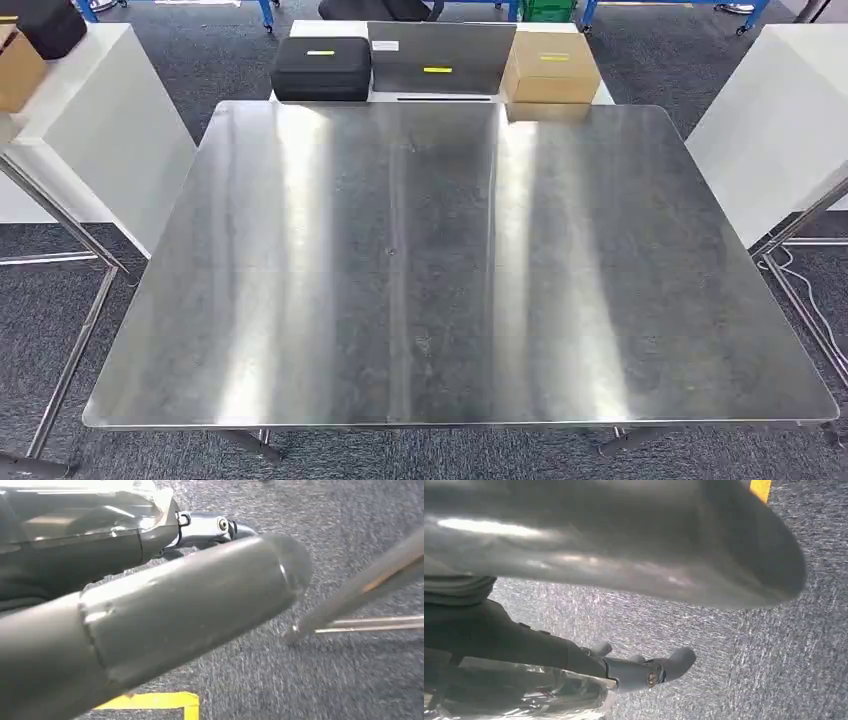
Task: Take the parts from the cabinet and place them on the table.
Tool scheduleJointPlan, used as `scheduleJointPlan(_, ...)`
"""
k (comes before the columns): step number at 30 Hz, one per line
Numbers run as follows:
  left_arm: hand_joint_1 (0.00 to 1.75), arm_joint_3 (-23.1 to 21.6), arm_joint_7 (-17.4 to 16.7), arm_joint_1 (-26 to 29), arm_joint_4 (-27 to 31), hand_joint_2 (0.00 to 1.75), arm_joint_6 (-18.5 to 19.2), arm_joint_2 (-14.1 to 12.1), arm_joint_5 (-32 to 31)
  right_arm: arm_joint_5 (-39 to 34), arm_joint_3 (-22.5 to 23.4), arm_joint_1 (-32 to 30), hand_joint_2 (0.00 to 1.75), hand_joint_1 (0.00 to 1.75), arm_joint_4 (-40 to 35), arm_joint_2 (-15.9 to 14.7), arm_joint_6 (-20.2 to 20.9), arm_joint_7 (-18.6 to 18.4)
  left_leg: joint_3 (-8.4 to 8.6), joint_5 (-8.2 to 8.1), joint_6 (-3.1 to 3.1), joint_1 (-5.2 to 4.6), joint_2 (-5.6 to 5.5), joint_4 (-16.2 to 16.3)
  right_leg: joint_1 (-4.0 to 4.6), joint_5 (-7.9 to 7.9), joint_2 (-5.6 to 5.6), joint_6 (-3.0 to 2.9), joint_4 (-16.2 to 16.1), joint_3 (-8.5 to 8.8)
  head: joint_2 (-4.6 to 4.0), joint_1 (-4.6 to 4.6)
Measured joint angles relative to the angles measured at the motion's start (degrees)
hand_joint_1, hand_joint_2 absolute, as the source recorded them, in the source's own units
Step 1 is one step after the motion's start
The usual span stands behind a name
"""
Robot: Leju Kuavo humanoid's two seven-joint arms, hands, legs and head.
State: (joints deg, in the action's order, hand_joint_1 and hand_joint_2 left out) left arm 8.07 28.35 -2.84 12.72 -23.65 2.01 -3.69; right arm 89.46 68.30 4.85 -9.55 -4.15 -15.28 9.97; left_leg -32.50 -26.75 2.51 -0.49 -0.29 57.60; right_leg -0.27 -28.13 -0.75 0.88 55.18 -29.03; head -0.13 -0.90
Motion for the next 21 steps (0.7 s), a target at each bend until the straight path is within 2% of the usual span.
scheduleJointPlan(2, 0.0, -0.02, -0.04, -0.01, 0.0, 0.0, 0.0, 0.07, 0.0, -0.04, -0.17, -0.02, 0.0, 0.0, 0.0, -0.02, 0.2, -0.02, 0.0, -0.05, 0.37, -0.14, 0.01, 0.01, -0.12, 0.11, 0.0, 0.17, -0.16, 0.06, 0.0, 0.02)
scheduleJointPlan(9, 0.0, -0.5, -0.44, -0.04, -0.02, 0.0, 0.02, 0.07, -0.35, -0.13, -0.2, -0.36, 0.0, 0.0, 0.0, 0.09, 0.66, -0.22, 0.0, -0.11, 0.57, -0.39, 0.04, 0.04, -0.32, 0.28, 0.01, 0.55, -0.33, 0.07, 0.0, 0.0)
scheduleJointPlan(11, 0.0, -0.55, -0.48, -0.07, -0.02, 0.0, 0.02, 0.04, -0.35, -0.13, -0.22, -0.44, 0.0, 0.0, 0.0, 0.09, 0.66, -0.22, 0.0, -0.12, 0.58, -0.4, 0.06, 0.06, -0.4, 0.28, 0.01, 1.53, -0.35, 0.07, 0.0, 0.0)
scheduleJointPlan(21, 0.0, -0.63, -1.09, -0.14, -0.02, 0.0, 0.2, 0.04, -0.35, -0.57, -0.2, -0.64, 0.0, 0.0, 0.0, 0.09, 0.46, -1.05, 0.12, -0.13, 0.57, -0.03, 0.06, 0.06, -0.35, 0.24, 0.01, 1.57, -0.34, 0.03, 0.0, -0.02)
